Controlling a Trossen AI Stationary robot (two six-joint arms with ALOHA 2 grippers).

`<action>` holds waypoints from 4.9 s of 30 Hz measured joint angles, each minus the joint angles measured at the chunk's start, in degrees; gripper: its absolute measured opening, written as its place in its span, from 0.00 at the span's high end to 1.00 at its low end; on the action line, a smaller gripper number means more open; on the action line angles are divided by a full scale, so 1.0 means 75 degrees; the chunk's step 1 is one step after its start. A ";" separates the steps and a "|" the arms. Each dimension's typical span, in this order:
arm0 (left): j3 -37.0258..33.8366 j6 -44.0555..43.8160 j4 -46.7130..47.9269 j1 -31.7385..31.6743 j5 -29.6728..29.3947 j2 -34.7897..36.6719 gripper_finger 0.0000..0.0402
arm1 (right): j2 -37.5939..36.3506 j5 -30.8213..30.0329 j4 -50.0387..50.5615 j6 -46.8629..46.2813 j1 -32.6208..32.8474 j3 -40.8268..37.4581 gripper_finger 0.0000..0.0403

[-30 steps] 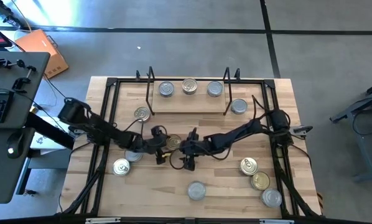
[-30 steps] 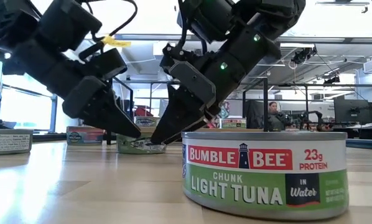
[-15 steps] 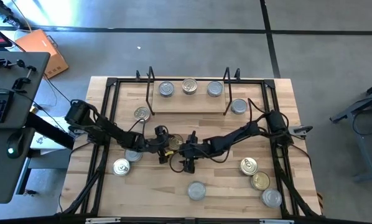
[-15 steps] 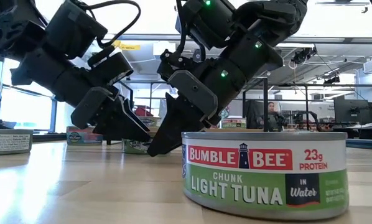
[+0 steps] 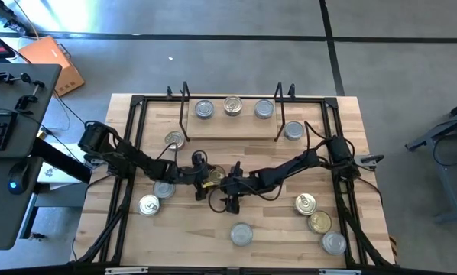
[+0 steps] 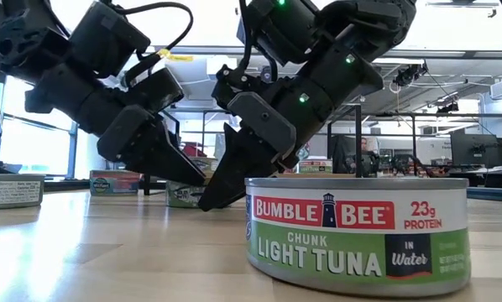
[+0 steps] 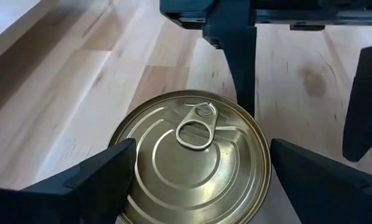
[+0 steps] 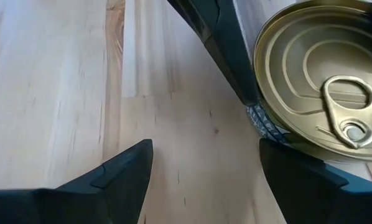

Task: Stack canned seafood by type on shelf
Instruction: Put the top right green and blue tuna can on the shelf

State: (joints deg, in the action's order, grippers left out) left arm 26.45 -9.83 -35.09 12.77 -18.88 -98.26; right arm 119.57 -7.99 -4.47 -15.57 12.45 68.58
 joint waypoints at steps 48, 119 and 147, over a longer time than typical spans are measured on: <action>-0.1092 -0.2050 0.1819 -0.0352 -0.0570 0.1432 0.09 | 0.0000 0.0006 0.0050 0.0020 -0.0003 0.0000 0.28; -0.0081 0.0356 -0.1111 -0.0086 -0.0310 -0.0809 0.09 | -0.0566 -0.0387 0.1902 -0.0121 -0.0788 -0.0024 0.28; -0.0370 -0.0199 -0.1404 0.0507 -0.1105 -0.0811 0.15 | -0.0361 -0.0526 0.1640 -0.0325 -0.0480 0.0017 0.28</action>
State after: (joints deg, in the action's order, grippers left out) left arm 23.68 -11.33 -45.62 16.57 -27.17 -104.34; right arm 116.86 -11.93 7.83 -18.01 8.85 68.71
